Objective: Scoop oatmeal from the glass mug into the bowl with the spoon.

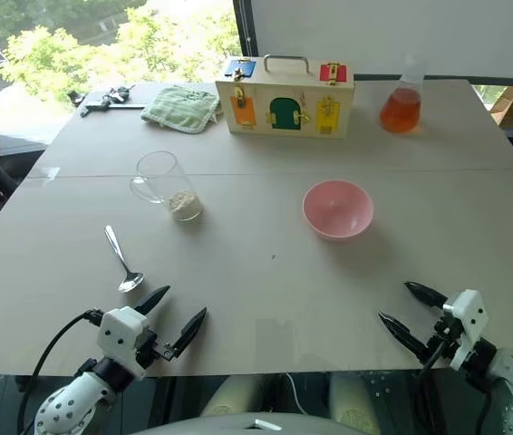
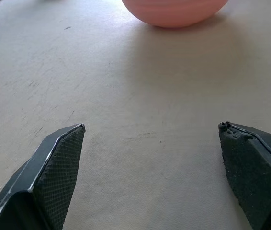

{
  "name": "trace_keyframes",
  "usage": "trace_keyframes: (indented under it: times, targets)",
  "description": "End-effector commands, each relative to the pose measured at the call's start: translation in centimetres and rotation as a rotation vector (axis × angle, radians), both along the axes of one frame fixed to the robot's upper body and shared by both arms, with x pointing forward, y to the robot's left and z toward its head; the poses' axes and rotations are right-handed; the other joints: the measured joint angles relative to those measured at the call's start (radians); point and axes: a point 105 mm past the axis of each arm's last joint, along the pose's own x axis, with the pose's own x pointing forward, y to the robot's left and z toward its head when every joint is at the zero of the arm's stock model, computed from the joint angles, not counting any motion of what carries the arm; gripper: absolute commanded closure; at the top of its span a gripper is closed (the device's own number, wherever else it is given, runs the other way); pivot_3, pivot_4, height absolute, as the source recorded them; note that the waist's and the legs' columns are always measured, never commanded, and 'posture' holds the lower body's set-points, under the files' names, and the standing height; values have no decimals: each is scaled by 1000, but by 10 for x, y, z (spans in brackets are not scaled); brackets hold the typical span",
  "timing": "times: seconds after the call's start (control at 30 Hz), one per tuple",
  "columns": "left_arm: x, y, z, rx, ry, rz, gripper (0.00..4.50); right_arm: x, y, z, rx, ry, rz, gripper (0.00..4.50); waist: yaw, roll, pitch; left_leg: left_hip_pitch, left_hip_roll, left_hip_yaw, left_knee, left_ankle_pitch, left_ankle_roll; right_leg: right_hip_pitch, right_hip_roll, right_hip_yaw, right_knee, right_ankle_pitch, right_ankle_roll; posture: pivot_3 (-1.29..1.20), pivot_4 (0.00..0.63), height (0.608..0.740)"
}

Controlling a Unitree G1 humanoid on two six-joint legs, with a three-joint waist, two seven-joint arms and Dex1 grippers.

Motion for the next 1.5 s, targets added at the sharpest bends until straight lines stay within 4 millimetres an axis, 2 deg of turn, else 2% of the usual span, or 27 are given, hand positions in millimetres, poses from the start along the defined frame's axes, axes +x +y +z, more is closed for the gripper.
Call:
trace_keyframes:
  times: [0.03,0.3,0.83,0.93,1.07,1.17,1.3,1.4,1.5]
  targets:
    - [-2,1,-3,12,13,16,39,4,3,5,-8,-44,16,0,0,0,0,0,0,0,0,0,0,0,0,0,0,0,0,0,150,740]
    - [-2,-2,1,0,-7,10,39,9,5,3,-2,-48,21,0,-1,0,0,0,0,0,0,0,0,0,0,0,-1,0,0,0,150,740]
    - [-5,-2,-5,-9,-3,12,39,9,7,5,-2,-56,32,0,-1,0,0,0,0,0,0,0,0,0,0,0,-1,0,0,0,150,740]
    - [-4,-2,3,-12,-52,4,39,10,10,11,3,-67,55,0,-1,0,0,0,0,0,0,0,0,0,0,0,-1,0,0,0,150,740]
    - [9,5,32,-122,-150,132,39,11,25,26,45,-67,131,0,-1,-1,1,0,0,0,0,0,0,0,0,0,-1,0,0,0,150,740]
    - [12,4,50,-125,-222,167,39,7,46,41,86,-69,235,0,-1,-2,1,0,0,0,1,0,0,0,0,-1,-1,0,0,0,150,740]
    - [18,30,68,-139,-276,430,39,2,72,62,111,-77,370,0,0,-2,2,-1,0,-1,0,0,0,0,0,-1,-2,0,0,0,150,740]
    - [19,51,71,-118,-236,615,39,1,91,77,126,-89,460,0,0,-7,4,-1,0,-1,1,0,0,0,1,-2,-3,1,1,0,150,740]
    - [22,66,66,-126,-153,733,39,-1,102,81,116,-79,521,0,2,-9,5,-1,0,-2,1,0,0,1,1,-3,-3,1,1,0,150,740]
